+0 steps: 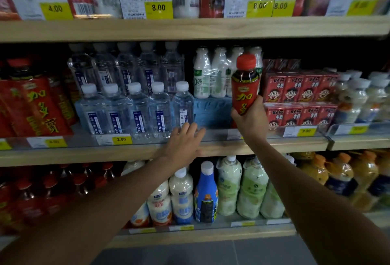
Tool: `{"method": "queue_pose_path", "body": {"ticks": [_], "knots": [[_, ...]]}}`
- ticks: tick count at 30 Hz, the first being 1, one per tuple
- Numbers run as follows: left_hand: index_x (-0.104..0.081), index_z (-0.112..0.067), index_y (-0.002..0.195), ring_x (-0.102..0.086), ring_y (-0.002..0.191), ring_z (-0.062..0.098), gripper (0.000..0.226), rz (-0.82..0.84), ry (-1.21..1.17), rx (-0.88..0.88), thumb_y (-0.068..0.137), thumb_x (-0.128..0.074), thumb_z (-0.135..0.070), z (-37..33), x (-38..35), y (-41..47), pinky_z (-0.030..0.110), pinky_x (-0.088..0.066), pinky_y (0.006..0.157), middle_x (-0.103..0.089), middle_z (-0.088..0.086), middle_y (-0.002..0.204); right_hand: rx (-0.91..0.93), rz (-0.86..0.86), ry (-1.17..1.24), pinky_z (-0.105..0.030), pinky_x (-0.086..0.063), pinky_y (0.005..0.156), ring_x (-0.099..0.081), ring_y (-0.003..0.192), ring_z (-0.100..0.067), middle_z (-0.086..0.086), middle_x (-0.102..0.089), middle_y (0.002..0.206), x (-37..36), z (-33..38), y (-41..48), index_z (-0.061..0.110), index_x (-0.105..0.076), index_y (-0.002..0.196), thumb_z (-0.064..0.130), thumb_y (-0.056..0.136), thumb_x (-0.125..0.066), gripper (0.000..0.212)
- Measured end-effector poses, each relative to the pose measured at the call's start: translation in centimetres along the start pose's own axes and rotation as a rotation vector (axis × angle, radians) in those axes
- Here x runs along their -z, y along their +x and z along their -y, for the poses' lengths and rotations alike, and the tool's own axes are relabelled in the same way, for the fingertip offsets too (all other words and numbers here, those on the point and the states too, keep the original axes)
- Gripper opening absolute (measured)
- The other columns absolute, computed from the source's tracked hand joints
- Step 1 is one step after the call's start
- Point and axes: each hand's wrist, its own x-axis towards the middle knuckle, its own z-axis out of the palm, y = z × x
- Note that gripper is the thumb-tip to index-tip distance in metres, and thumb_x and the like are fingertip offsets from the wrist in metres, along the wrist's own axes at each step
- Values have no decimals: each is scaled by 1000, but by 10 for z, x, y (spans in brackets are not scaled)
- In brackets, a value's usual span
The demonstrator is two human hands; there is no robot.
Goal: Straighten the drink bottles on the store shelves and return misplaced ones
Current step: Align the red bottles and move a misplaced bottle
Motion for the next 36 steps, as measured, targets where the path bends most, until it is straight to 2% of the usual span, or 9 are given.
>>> {"method": "queue_pose_path", "body": {"ticks": [8,13,16,18,20,23,25,30,36], "knots": [[-22,-17,146,-33,121,25,70,30,-57,-37,90,-55,-41,4,-1,4,37,-35,96,-34,8,135,56,-50,75,-40,-51,73,-60,92,-25,-7,-60,108,11,24,-10,12,-40,124,33,77,-70,60],[-9,-20,150,-24,133,26,69,75,-40,-157,94,-49,-21,26,1,-5,40,-29,105,-18,9,152,69,-56,55,-31,-41,69,-56,83,-14,11,-54,93,15,52,-20,20,-44,112,43,74,-70,52],[-1,-18,150,-15,141,24,72,43,-37,-78,95,-43,-39,48,-7,-36,42,-17,114,-6,6,158,99,-36,29,-33,-44,70,-59,83,-18,11,-54,91,11,68,-34,20,-45,109,46,73,-70,51],[1,-18,150,-18,140,23,74,21,1,-3,95,-38,-48,72,-12,-65,42,-15,114,-9,5,157,113,-28,22,-35,-46,69,-60,82,-21,9,-54,88,4,82,-45,18,-45,108,48,73,-70,52],[-12,-14,150,-29,137,25,78,-27,37,52,90,-46,-51,103,-12,-95,44,-21,112,-23,9,154,114,-25,53,-34,-45,66,-59,78,-20,9,-55,85,-8,99,-58,18,-46,106,48,72,-70,51],[-51,-1,130,-58,111,33,79,-117,8,108,67,-78,-40,153,-11,-136,47,-45,94,-56,18,128,123,-34,106,-28,-36,64,-52,71,-13,10,-55,81,-34,131,-80,19,-47,102,49,71,-71,49],[-53,2,126,-59,105,35,77,-104,12,158,65,-81,-36,189,-15,-160,48,-46,92,-58,19,122,128,-17,162,-28,-37,65,-51,72,-11,10,-55,84,-55,155,-95,18,-48,104,49,71,-71,51],[-47,-1,133,-52,116,35,74,-5,78,193,76,-73,-40,262,-31,-204,52,-39,99,-50,19,133,196,61,225,-30,-44,67,-54,75,-10,12,-54,85,-106,215,-131,18,-47,106,49,73,-71,51],[-66,-13,113,-63,95,33,58,-122,87,75,61,-85,-31,291,-53,-217,42,-54,76,-58,18,124,265,107,198,-30,-44,66,-59,79,-15,7,-60,89,-156,267,-156,16,-49,107,48,71,-73,54]]}}
